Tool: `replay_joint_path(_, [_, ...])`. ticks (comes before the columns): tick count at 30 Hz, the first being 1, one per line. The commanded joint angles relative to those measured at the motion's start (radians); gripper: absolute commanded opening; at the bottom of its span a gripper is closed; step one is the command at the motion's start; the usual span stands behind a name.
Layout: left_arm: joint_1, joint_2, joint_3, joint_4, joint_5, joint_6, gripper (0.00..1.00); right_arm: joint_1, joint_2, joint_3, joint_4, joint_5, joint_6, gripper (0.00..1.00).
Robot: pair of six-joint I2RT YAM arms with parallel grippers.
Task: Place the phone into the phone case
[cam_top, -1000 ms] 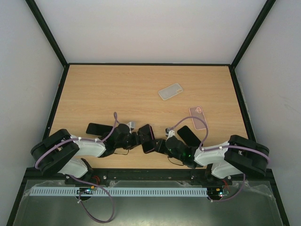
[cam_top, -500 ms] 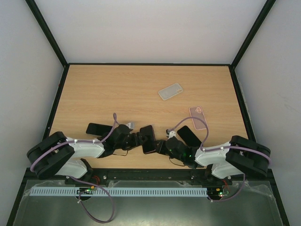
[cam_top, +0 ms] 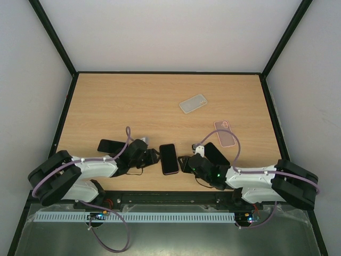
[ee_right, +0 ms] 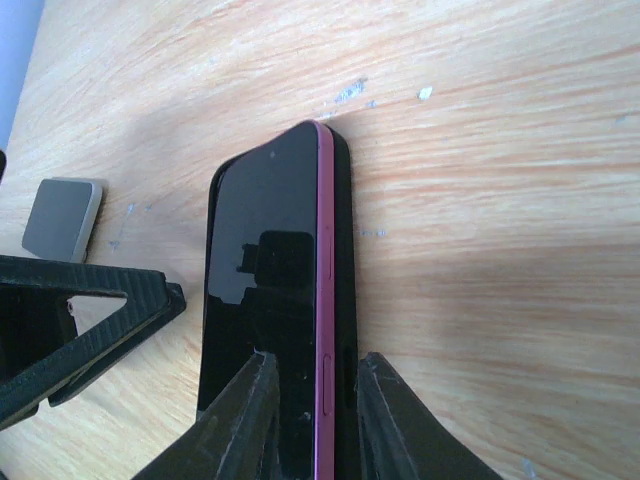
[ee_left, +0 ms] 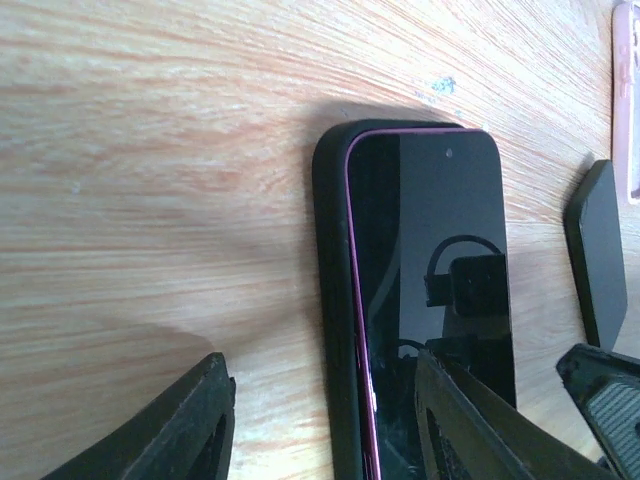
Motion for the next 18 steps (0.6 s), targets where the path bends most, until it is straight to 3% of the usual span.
replay_joint_path(1, [0.010, 0.043, 0.035, -0.013, 0.000, 0.030, 0.51, 0.000, -0.009, 0.042, -0.062, 0.094, -0.062, 0.23])
replay_joint_path(11, [0.011, 0.148, 0.038, 0.088, 0.093, 0.020, 0.42, -0.018, 0.151, 0.109, -0.020, 0.029, -0.078, 0.17])
replay_joint_path(18, [-0.001, 0.198, 0.029, 0.155, 0.138, -0.003, 0.27, -0.019, 0.235, 0.123, 0.040, -0.023, -0.075, 0.07])
